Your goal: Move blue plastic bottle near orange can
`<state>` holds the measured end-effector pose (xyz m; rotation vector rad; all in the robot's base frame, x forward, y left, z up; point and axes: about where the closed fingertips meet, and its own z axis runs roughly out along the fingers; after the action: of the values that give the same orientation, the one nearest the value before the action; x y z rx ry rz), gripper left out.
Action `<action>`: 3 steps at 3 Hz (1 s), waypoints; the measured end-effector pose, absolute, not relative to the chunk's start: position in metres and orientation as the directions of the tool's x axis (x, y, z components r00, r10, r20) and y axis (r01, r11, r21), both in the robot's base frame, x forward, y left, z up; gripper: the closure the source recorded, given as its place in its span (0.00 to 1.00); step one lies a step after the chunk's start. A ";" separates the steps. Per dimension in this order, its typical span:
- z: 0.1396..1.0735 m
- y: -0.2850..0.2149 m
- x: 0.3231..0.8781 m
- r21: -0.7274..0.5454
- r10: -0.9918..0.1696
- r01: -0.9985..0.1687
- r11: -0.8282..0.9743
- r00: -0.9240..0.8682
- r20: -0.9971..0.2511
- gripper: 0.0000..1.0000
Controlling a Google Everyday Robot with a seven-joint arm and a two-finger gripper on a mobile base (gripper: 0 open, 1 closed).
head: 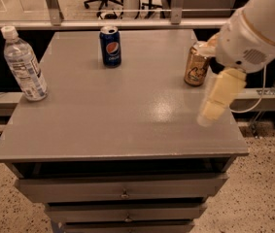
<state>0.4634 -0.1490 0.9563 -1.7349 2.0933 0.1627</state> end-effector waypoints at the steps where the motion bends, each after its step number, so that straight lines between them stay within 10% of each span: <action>1: 0.953 -0.077 0.473 -0.111 -0.844 -0.981 0.158 -0.076 -0.531 0.00; 3: 0.957 -0.074 0.473 -0.100 -0.830 -0.984 0.148 -0.068 -0.554 0.00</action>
Offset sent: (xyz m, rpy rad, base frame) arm 0.0091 0.0590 -0.0050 0.1348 0.0237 0.0695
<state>0.4732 -0.0735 0.9566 -1.7264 1.9441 0.4178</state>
